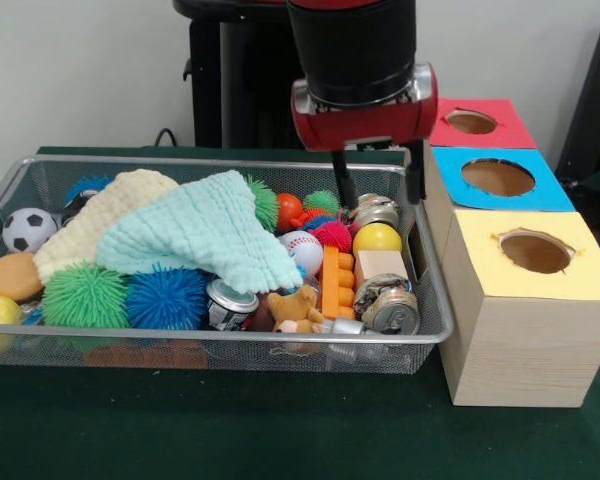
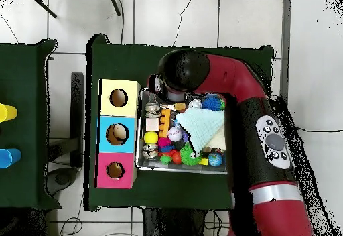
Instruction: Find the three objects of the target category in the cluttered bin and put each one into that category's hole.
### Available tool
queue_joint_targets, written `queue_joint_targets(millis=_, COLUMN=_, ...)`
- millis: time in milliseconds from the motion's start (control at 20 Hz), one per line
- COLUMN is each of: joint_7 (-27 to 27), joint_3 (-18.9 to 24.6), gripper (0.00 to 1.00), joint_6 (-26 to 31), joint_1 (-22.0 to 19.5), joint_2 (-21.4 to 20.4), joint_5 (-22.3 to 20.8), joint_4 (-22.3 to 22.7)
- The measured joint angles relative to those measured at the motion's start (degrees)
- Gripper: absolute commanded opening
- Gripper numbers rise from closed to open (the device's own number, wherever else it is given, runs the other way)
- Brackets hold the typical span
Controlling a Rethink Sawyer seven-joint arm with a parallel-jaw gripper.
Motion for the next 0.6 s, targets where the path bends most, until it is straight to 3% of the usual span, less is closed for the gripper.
queue_joint_targets(millis=600, joint_7=0.0, joint_3=-0.7, gripper=1.0, joint_6=2.1, joint_1=3.0, joint_2=5.5, joint_5=0.0, joint_4=-10.5)
